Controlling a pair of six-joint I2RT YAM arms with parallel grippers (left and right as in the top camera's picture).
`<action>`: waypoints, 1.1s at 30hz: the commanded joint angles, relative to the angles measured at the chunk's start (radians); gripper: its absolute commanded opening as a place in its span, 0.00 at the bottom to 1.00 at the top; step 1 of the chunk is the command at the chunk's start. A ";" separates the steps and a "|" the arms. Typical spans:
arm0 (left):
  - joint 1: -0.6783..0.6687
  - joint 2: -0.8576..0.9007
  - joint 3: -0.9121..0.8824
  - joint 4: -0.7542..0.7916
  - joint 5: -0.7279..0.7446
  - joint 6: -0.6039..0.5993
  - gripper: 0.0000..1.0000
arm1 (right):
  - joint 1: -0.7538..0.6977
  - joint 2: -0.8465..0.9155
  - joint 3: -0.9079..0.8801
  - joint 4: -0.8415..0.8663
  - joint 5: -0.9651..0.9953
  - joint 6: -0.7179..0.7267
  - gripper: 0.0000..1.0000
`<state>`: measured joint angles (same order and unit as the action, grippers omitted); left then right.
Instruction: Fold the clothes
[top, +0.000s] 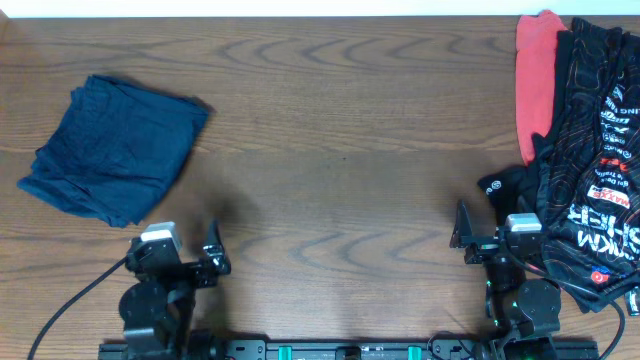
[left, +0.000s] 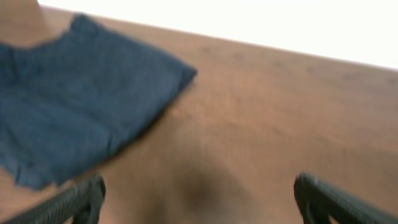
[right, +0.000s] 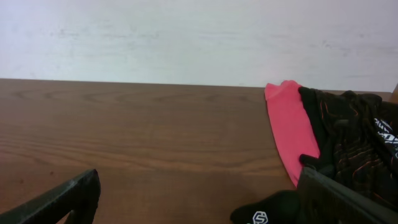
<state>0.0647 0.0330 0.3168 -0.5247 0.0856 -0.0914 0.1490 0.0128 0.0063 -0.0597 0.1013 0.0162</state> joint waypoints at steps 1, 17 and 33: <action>0.005 -0.031 -0.084 0.124 -0.013 0.013 0.98 | -0.004 -0.002 -0.001 -0.004 -0.004 -0.014 0.99; -0.002 -0.030 -0.312 0.462 -0.008 0.005 0.98 | -0.004 -0.002 -0.001 -0.004 -0.004 -0.014 0.99; -0.002 -0.029 -0.312 0.462 -0.008 0.005 0.98 | -0.004 -0.002 -0.001 -0.004 -0.004 -0.014 0.99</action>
<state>0.0643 0.0109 0.0273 -0.0406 0.0711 -0.0887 0.1490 0.0128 0.0063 -0.0601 0.1009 0.0135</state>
